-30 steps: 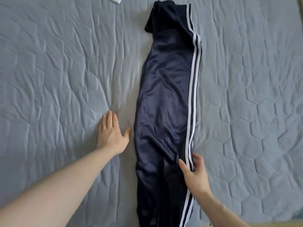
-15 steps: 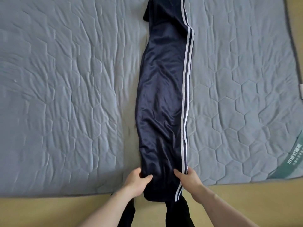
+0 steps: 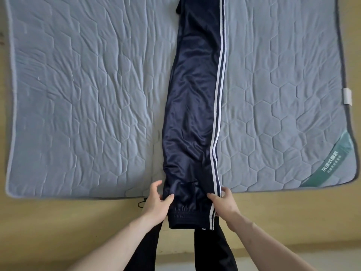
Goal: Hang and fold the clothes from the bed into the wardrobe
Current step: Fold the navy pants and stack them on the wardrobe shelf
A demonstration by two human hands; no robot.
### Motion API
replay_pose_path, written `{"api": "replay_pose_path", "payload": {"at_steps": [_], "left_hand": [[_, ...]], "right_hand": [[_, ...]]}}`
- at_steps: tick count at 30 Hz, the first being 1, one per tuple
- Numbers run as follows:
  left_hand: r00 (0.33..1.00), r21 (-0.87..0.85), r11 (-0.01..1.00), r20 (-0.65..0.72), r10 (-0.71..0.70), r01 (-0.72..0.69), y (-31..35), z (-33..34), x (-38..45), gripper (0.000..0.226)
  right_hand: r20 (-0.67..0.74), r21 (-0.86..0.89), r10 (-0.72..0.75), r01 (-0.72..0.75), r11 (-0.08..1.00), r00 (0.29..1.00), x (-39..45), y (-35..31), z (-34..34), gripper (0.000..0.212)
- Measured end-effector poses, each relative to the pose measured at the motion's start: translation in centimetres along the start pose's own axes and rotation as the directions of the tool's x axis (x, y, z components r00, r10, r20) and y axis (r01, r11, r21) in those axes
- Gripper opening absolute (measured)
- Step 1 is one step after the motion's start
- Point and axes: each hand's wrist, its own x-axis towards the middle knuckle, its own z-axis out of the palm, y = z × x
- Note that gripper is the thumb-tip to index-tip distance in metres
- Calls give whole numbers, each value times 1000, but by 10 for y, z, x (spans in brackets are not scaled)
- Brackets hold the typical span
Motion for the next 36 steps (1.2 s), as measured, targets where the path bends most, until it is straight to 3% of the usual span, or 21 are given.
{"api": "replay_pose_path", "payload": {"at_steps": [3,5,11,17,20,22,24,26,28,31,36], "left_hand": [[991,-5,991,12,133,-133,33,-16,-7,17],[986,-42,986,28,164,-163,62,-28,-7,19],[990,-404,907,19,139,-120,165,-58,14,22],[981,-606,776,-42,189,-175,256,-83,57,25],[964,-509,819,-104,246,-264,277,-89,87,29],[951,-278,915,-184,249,-293,268,-87,109,46],[945,0,976,-248,212,-219,248,-82,127,55],[953,151,982,-261,152,-115,223,-75,139,62],[967,178,982,-230,107,-66,201,-69,151,75],[987,139,990,-152,51,-30,182,-60,167,87],[979,45,998,-198,46,-38,181,-48,183,57]], "right_hand": [[66,48,-66,63,997,996,-11,-32,-14,55],[94,114,-119,108,988,988,-16,-62,-25,43],[182,340,-213,142,930,960,-16,-159,-58,22],[136,604,-252,121,787,958,8,-236,-80,34],[80,573,-279,185,798,957,21,-256,-77,42],[-16,436,-282,261,861,959,35,-256,-68,47],[-134,216,-282,306,927,950,55,-244,-58,61],[-204,-9,-290,295,956,935,75,-227,-49,76],[-214,-67,-269,260,963,939,90,-211,-43,85],[-192,-16,-222,223,975,956,111,-195,-34,88],[-200,-3,-245,250,968,948,141,-190,-26,68]]}}
